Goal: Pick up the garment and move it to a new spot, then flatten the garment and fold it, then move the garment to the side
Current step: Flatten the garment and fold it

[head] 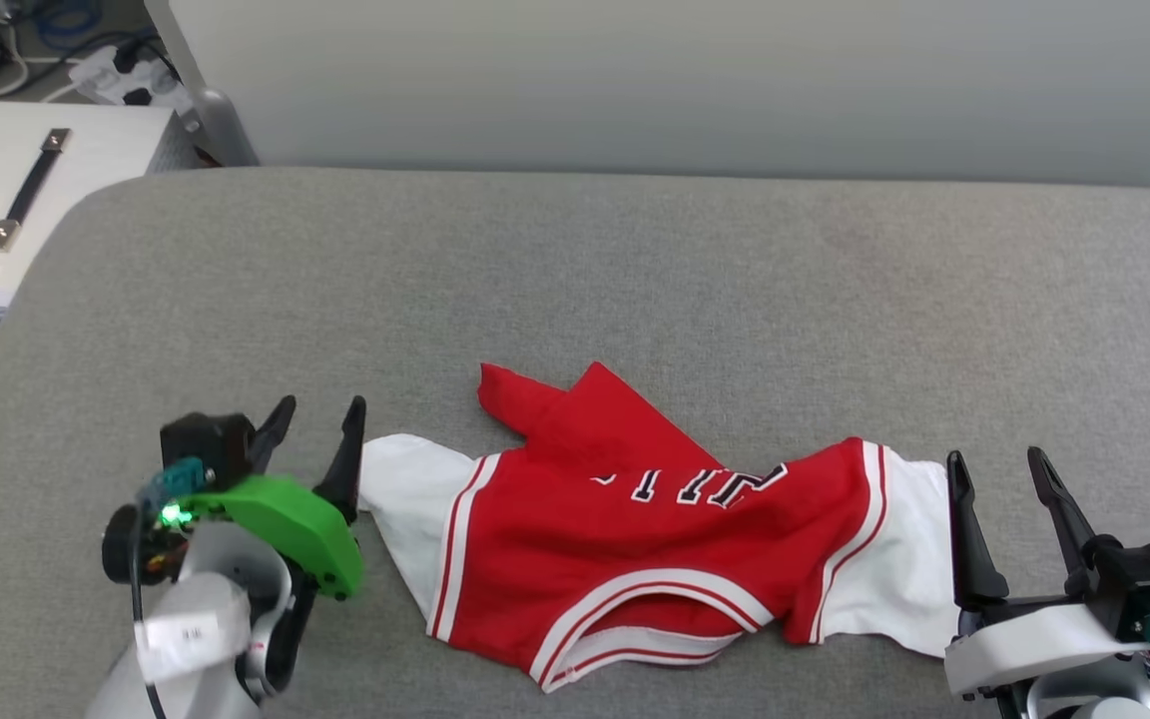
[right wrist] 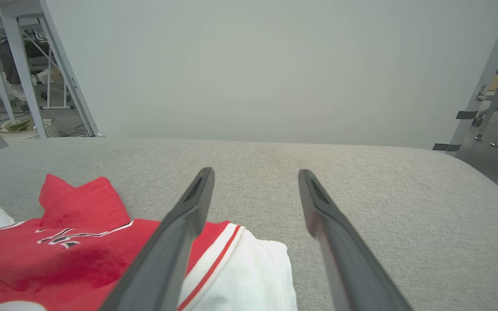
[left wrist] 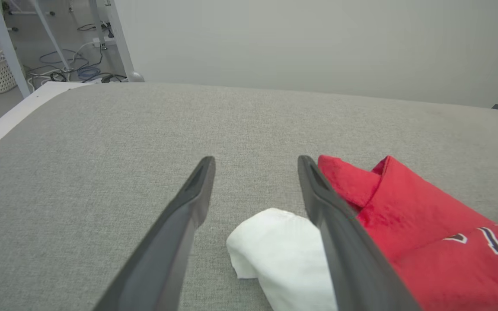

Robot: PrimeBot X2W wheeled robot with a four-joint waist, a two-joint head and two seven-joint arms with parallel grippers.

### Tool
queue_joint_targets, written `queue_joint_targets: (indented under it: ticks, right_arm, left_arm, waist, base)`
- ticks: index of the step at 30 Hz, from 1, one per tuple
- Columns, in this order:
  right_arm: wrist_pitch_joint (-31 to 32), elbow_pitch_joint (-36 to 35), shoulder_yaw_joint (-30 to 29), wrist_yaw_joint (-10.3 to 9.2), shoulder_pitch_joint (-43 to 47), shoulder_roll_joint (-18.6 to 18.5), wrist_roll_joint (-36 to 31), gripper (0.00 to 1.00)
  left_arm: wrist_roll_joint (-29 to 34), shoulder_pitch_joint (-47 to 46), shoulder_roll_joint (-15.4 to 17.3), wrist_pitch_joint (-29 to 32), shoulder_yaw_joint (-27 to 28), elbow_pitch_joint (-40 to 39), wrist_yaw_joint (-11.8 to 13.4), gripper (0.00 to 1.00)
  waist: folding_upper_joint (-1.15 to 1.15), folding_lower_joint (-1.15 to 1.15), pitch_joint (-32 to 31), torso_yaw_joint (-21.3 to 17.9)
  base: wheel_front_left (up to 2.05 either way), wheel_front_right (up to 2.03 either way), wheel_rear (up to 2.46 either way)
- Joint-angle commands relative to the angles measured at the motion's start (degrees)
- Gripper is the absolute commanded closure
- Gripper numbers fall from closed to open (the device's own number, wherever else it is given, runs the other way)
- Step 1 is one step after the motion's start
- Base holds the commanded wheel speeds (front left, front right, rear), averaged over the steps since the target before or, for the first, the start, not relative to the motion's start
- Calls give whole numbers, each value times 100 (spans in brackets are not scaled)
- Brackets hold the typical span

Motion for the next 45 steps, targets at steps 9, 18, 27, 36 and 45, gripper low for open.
queue_joint_targets:
  ticks: [9,18,27,36,45]
  right_arm:
    - [-52,-55,-68,-5,293,1,-25,0]
    - [-52,-72,-61,-5,431,0,-42,0]
    - [1544,-261,1026,-5,-178,-777,440,0]
    - [4526,-363,2356,-5,-1830,-2069,2015,0]
    - [5775,485,3100,-5,-2924,-2550,3296,0]
  left_arm:
    - [412,998,-266,-799,58,-1004,68,0]
    - [1049,1740,-795,-814,566,-1753,-39,0]
    - [1403,1567,-1047,-815,862,-1830,-323,0]
    - [1589,1309,-1367,-815,1022,-1742,-513,0]
    - [1691,1052,-1591,-816,1083,-1674,-641,0]
  waist:
    - [0,0,-456,146]
    - [0,0,-505,154]
    - [0,0,-130,423]
    - [0,0,397,941]
    - [0,0,882,1524]
  base:
    - [0,0,0]
    - [0,0,0]
    - [0,0,0]
    - [0,0,0]
    - [0,0,0]
